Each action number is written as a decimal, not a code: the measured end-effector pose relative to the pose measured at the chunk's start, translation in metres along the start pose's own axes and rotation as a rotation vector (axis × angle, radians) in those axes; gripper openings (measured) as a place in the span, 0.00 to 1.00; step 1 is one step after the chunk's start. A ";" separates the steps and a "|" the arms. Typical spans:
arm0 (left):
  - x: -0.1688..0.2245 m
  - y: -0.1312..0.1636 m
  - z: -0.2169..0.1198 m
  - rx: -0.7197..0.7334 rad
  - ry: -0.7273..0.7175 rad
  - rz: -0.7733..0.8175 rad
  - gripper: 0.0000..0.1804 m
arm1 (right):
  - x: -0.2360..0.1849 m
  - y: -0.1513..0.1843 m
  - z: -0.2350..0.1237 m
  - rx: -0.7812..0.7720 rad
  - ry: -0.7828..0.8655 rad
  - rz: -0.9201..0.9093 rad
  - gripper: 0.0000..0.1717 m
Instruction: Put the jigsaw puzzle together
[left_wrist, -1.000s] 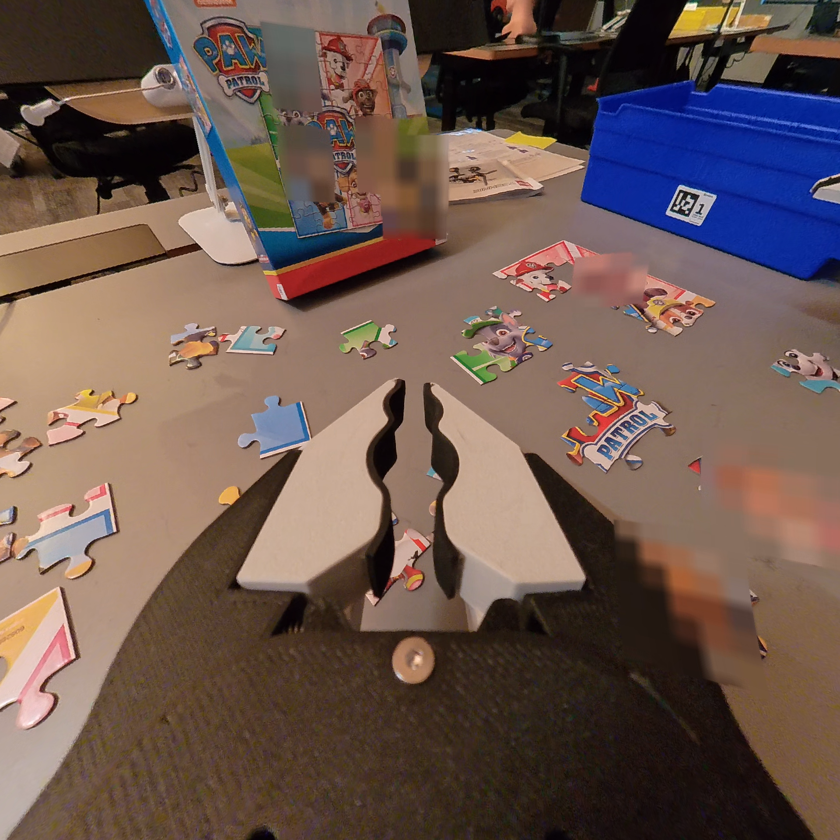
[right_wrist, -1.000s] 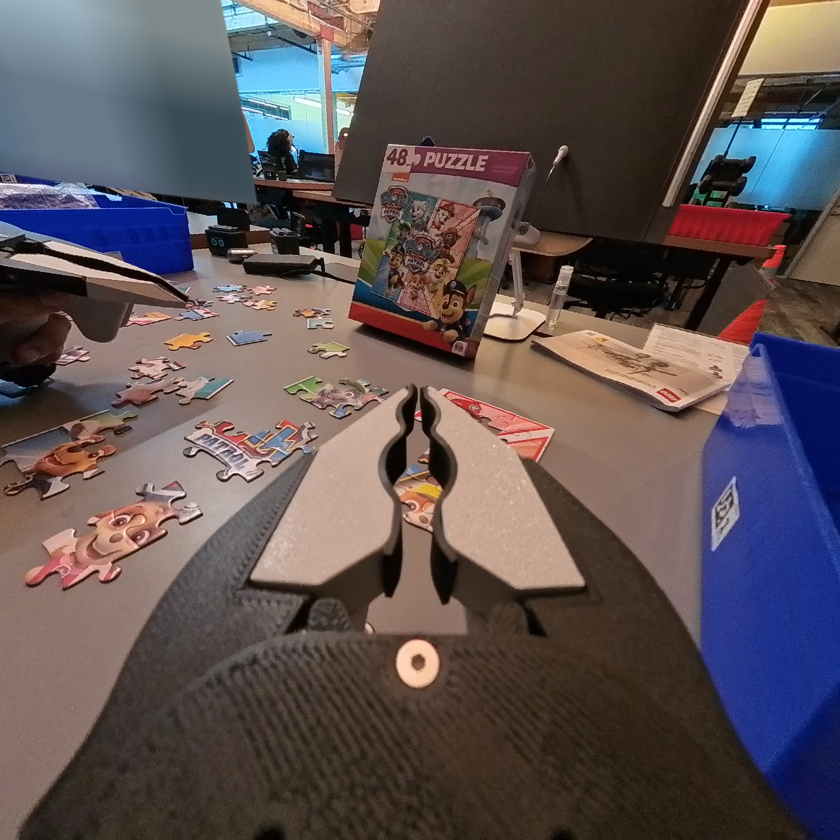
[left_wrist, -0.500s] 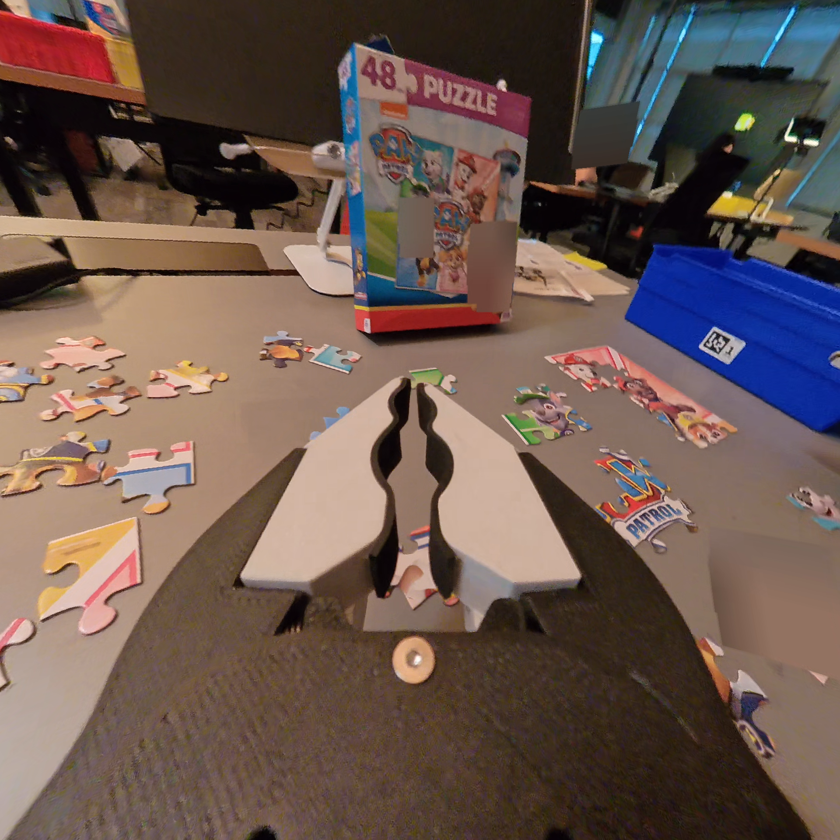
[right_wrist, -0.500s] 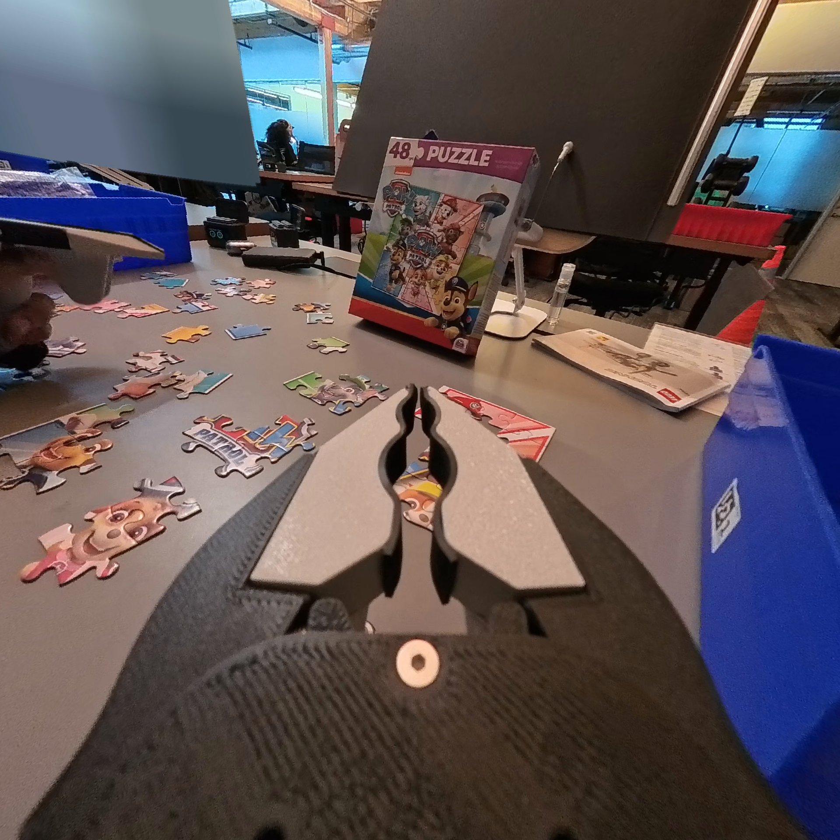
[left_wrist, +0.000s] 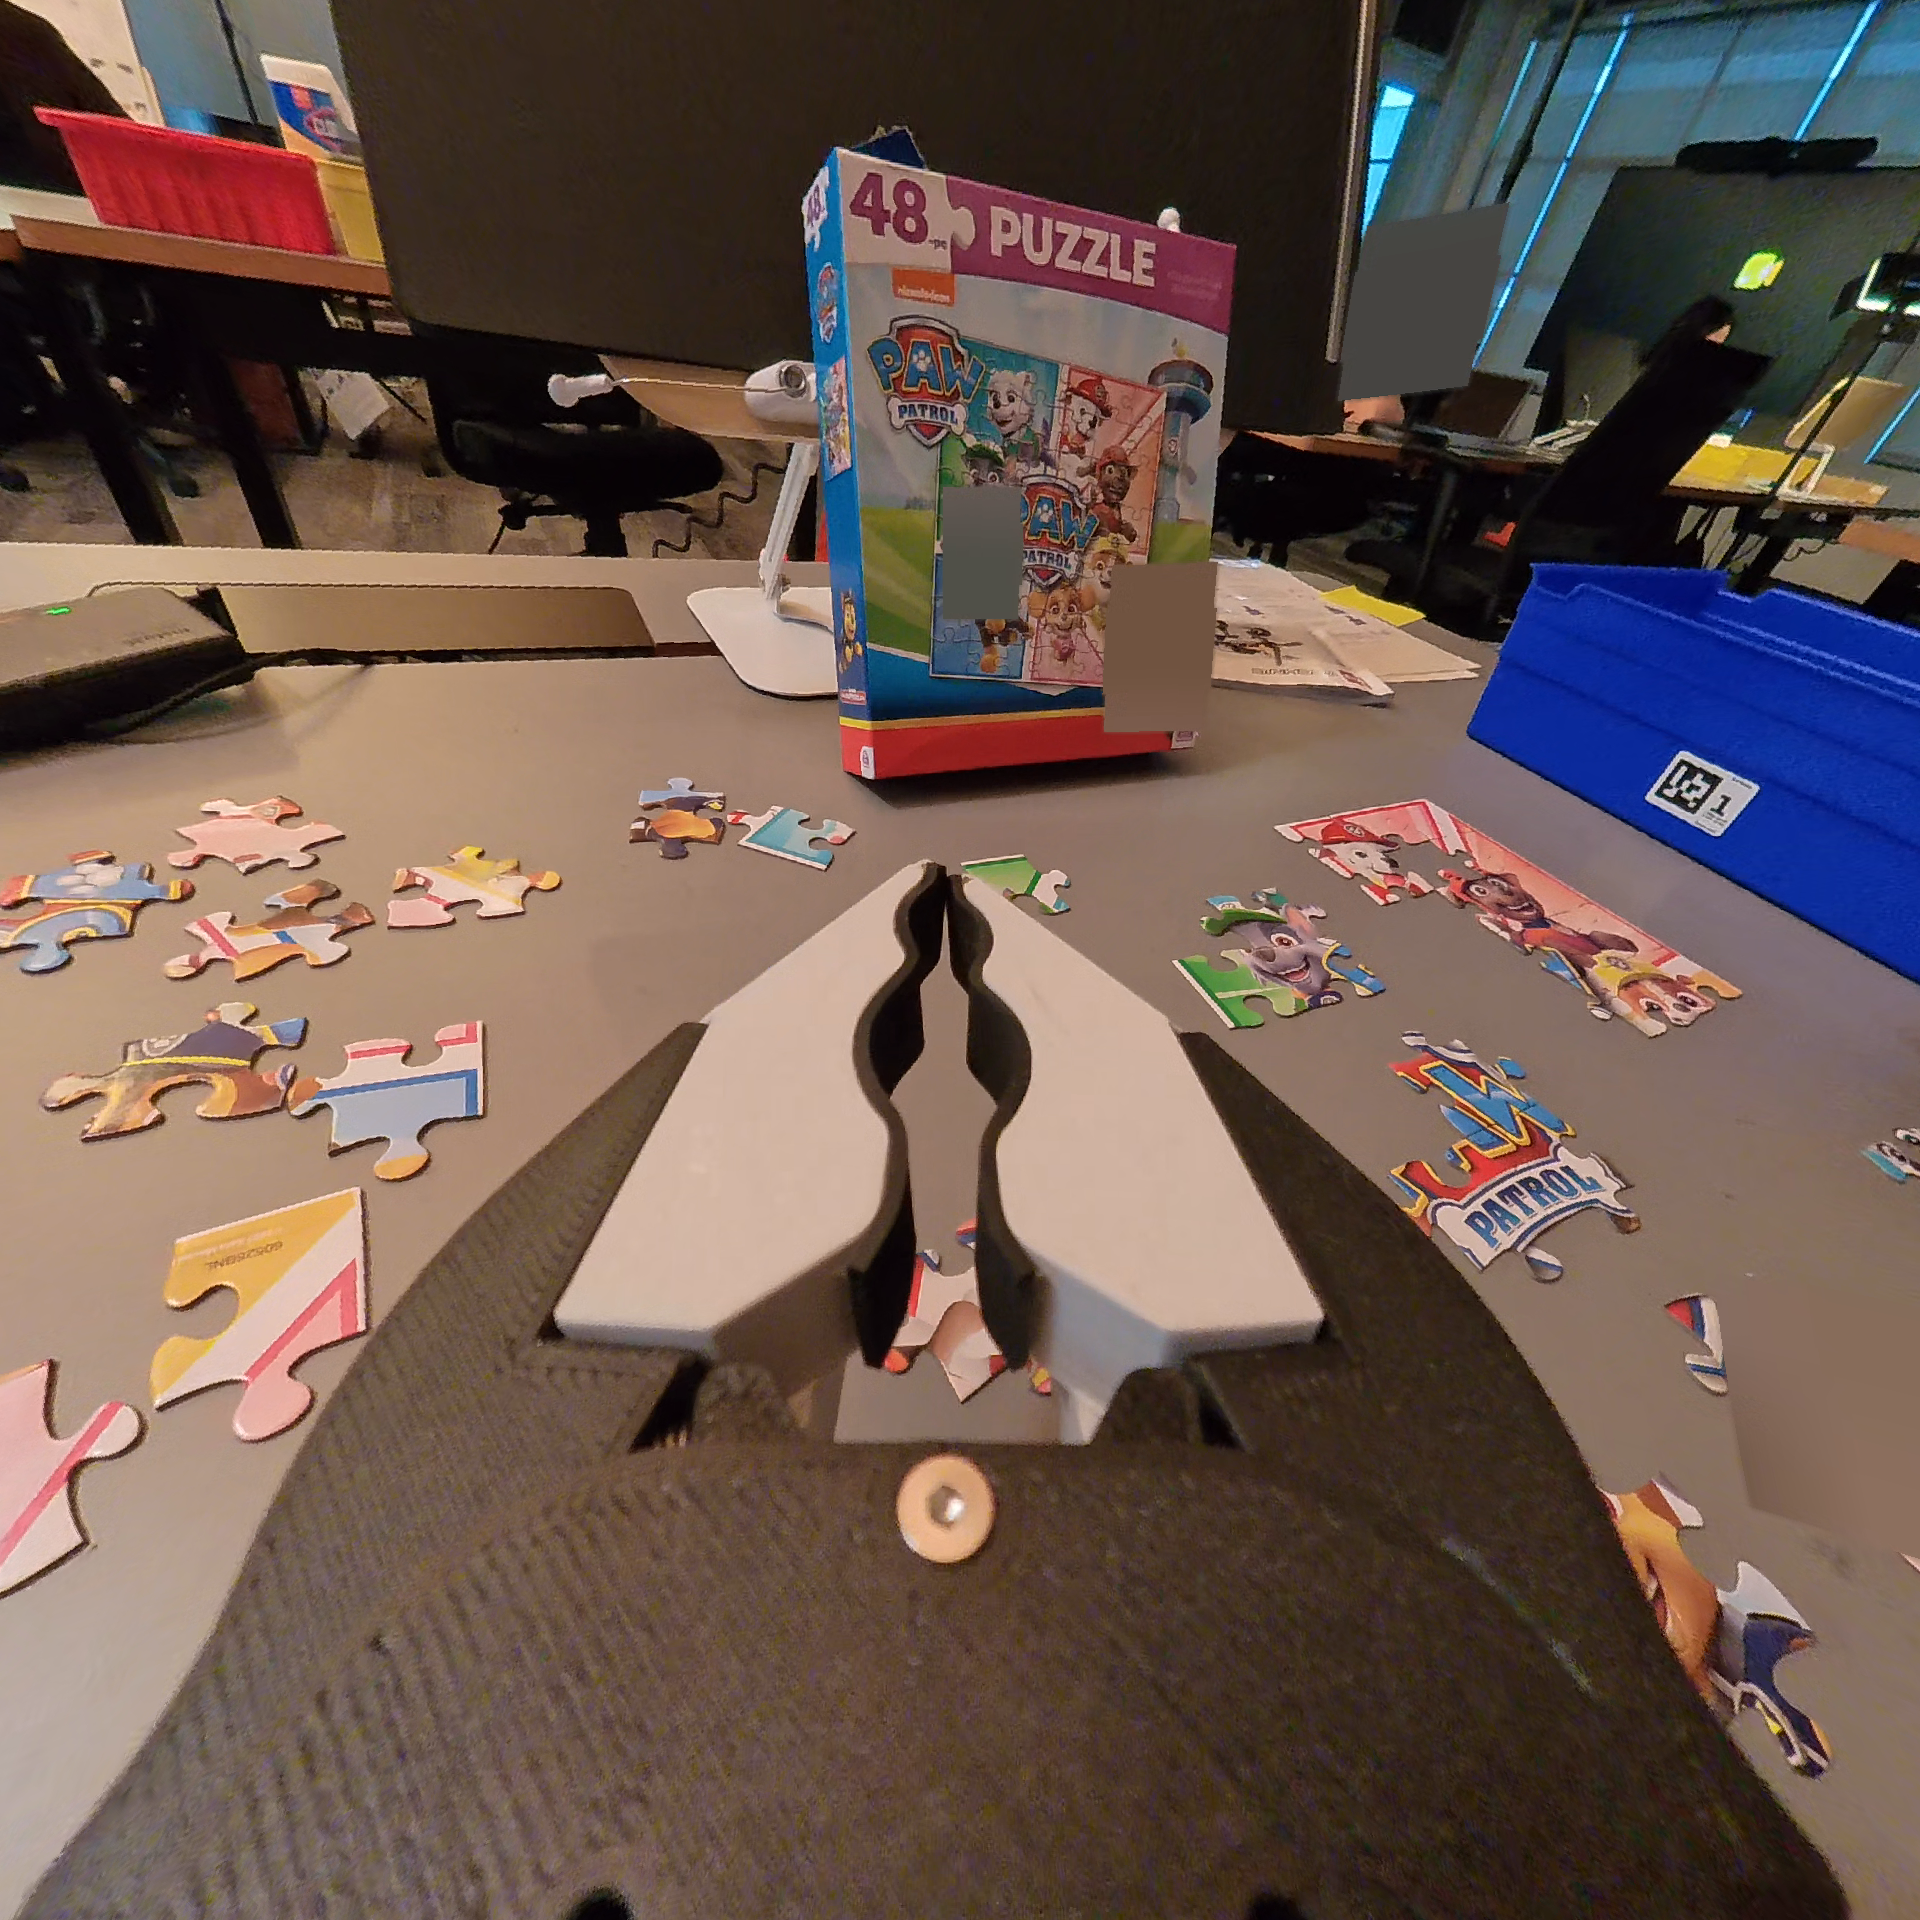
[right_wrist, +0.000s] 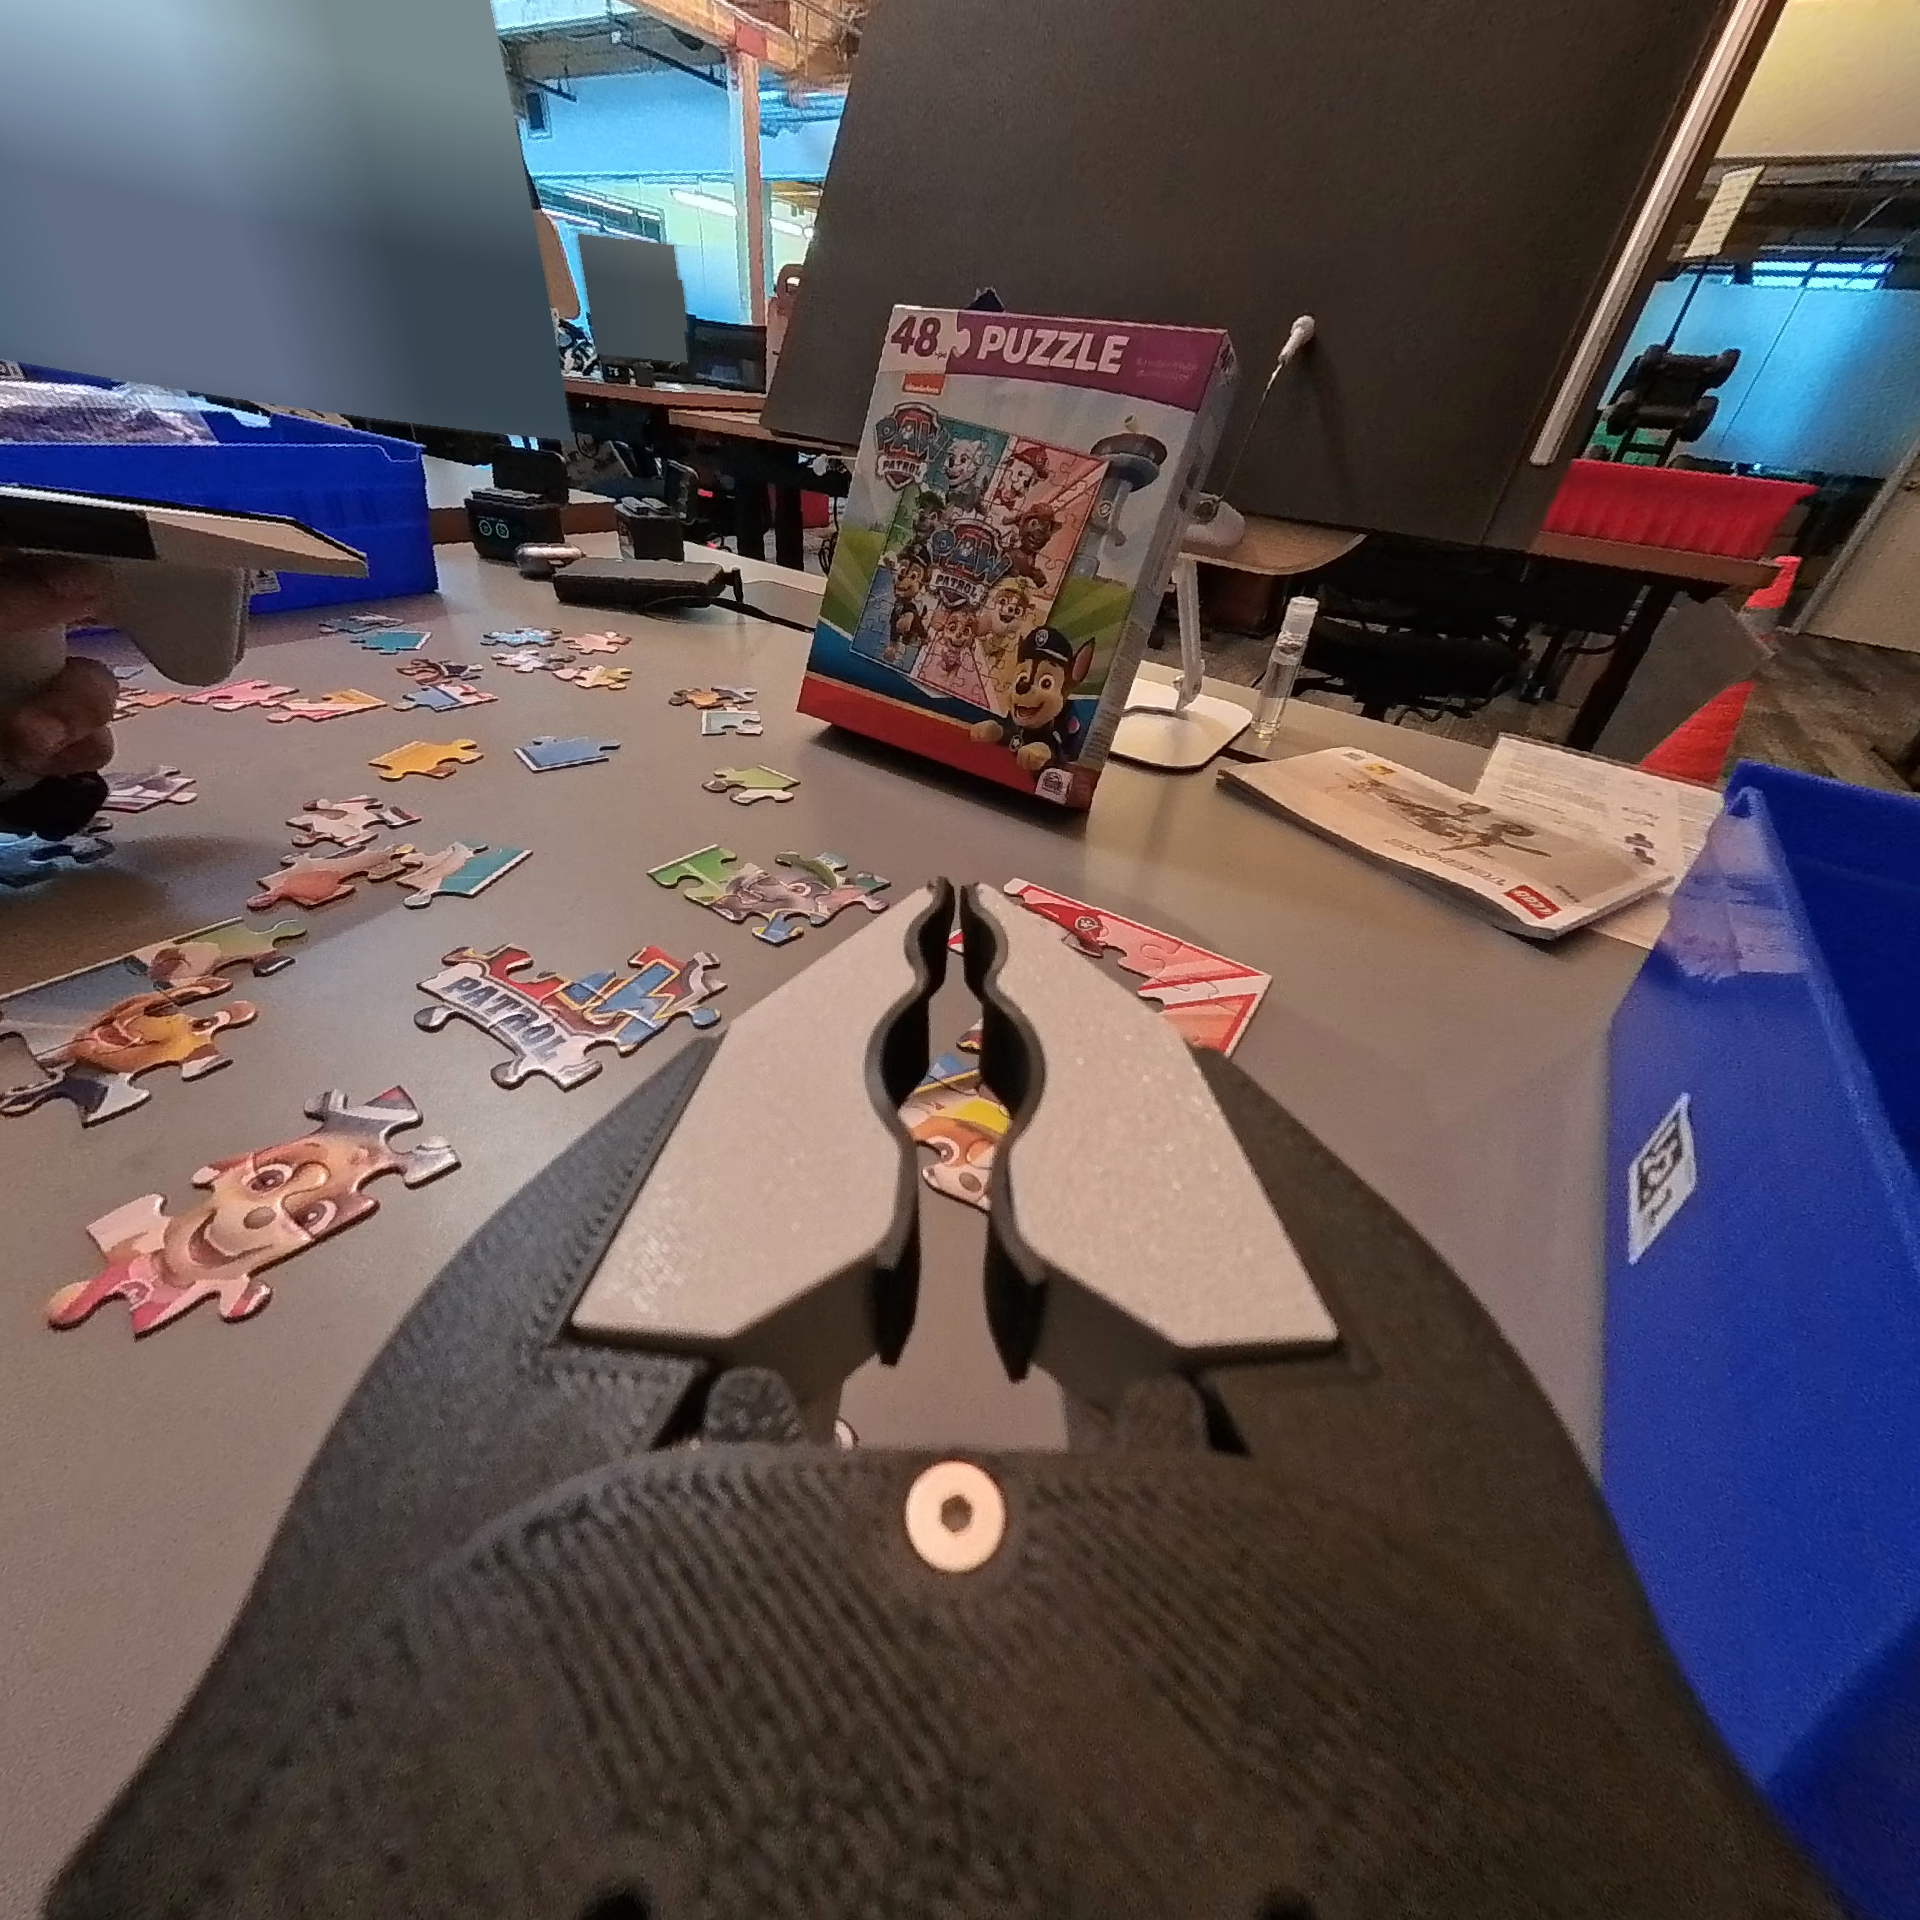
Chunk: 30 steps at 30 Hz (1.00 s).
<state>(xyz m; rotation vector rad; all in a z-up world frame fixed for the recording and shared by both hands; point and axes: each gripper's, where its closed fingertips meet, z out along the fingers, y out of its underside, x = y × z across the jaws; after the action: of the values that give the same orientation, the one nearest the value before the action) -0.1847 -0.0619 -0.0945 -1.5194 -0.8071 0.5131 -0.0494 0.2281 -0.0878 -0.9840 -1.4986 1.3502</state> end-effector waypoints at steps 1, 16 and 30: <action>0.000 0.000 0.000 0.000 0.000 -0.001 0.00 | 0.000 0.000 0.000 0.000 0.000 0.000 0.00; -0.005 -0.005 -0.003 0.027 -0.037 0.014 0.00 | 0.000 0.000 0.000 -0.002 -0.002 0.000 0.00; -0.042 -0.022 -0.020 0.134 -0.267 -0.017 0.00 | 0.000 0.000 0.001 -0.003 -0.002 -0.001 0.00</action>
<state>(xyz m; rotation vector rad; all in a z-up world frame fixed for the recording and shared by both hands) -0.2015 -0.1066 -0.0769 -1.3364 -0.9700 0.7535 -0.0497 0.2276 -0.0880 -0.9845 -1.5025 1.3489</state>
